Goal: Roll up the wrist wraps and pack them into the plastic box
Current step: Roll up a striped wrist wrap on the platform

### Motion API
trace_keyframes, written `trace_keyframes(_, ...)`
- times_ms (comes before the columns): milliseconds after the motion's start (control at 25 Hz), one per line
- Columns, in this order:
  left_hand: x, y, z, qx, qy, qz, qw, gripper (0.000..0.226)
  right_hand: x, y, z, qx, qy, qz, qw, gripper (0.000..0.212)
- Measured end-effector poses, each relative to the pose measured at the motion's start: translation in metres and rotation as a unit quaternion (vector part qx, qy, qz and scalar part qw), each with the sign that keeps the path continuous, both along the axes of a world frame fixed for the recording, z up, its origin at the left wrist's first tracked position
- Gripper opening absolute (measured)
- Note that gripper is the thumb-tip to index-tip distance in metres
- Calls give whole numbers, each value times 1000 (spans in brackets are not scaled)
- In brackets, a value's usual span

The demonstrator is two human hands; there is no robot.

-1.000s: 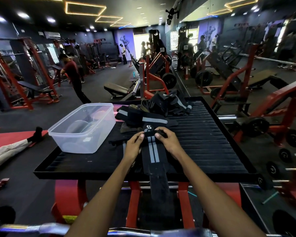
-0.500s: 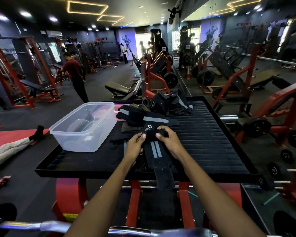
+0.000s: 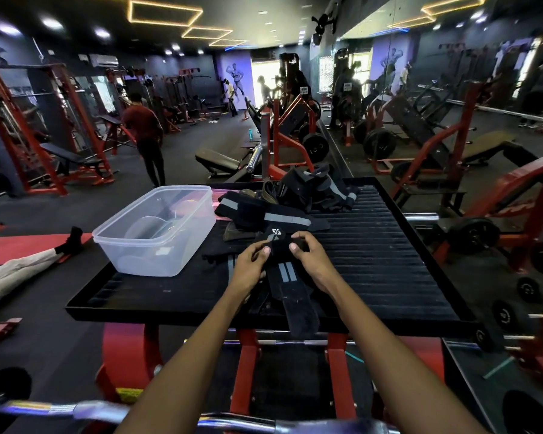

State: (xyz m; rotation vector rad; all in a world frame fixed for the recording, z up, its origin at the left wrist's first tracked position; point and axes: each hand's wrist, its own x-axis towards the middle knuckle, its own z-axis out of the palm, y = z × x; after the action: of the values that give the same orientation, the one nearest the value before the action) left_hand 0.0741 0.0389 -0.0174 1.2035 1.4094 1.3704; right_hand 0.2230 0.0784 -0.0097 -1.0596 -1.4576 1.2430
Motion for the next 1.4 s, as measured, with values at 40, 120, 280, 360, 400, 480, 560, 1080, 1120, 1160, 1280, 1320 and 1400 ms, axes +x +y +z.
trace_keyframes(40, 0, -1, 1, 18, 12, 6, 1000, 26, -1, 1, 0, -12, 17, -4, 1000, 10)
trace_keyframes(120, -1, -2, 1, 51, 37, 5, 998, 29, -1, 2, -2, -36, 17, -23, 999, 20)
trace_keyframes(280, 2, -5, 6, 21, -17, -8, 1000, 26, 3, 4, -3, -14, -12, -32, 999, 15)
trace_keyframes(360, 2, -6, 7, 6, -48, -4, 999, 24, 1, 1, 2, 0, -6, -15, 1000, 15)
trace_keyframes(400, 1, -4, 6, 7, -48, 3, 999, 22, 0, 1, 4, -2, 3, -12, 1000, 18)
trace_keyframes(480, 0, -3, 5, 13, -26, 7, 1000, 21, -1, 1, 4, -22, 21, -17, 999, 24)
trace_keyframes(560, 1, -4, 5, 14, -3, 2, 1000, 25, 0, 1, 3, -17, 11, -19, 1000, 25)
trace_keyframes(1080, 0, 2, 5, 15, -91, 71, 993, 25, 0, -6, 9, 104, -36, 67, 992, 67)
trace_keyframes(1120, 0, 2, 4, 20, -87, 74, 993, 25, 2, -5, 8, 107, -56, 73, 990, 68)
trace_keyframes(1160, -1, 3, 3, 22, -91, 84, 992, 26, 3, -6, 8, 107, -69, 78, 989, 67)
trace_keyframes(1280, -6, 4, 4, 23, -121, 121, 985, 28, 4, -10, 13, 82, -49, 110, 989, 57)
trace_keyframes(1320, -7, 5, 3, 27, -119, 125, 985, 29, 3, -11, 15, 80, -49, 120, 988, 55)
trace_keyframes(1400, -5, 3, 4, 45, -83, 110, 989, 28, 1, -9, 14, 107, -55, 111, 987, 40)
